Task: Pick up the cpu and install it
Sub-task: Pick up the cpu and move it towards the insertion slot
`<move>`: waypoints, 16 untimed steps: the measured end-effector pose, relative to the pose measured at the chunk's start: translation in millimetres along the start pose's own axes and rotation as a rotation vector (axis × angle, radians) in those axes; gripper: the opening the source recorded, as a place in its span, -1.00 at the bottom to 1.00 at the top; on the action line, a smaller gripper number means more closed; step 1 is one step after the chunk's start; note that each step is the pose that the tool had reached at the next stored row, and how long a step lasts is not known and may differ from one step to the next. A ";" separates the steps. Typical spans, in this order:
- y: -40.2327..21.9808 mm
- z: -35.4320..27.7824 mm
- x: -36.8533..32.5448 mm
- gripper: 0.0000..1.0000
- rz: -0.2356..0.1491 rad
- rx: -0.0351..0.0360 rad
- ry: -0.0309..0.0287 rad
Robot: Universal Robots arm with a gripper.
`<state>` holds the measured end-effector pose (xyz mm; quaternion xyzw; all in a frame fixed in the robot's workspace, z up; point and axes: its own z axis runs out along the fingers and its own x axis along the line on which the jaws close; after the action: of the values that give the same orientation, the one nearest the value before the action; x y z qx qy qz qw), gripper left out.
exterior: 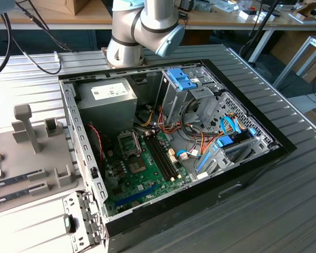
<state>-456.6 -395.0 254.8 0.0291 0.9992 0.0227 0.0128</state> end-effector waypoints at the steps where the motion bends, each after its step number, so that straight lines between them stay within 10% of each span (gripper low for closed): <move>1: 0.0 0.4 -0.2 -0.04 0.000 0.0000 0.0000; 16: -0.2 7.3 -1.9 -0.04 -0.001 0.0007 0.0000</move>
<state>-454.5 -394.9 247.6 0.0286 0.9993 0.0224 0.0128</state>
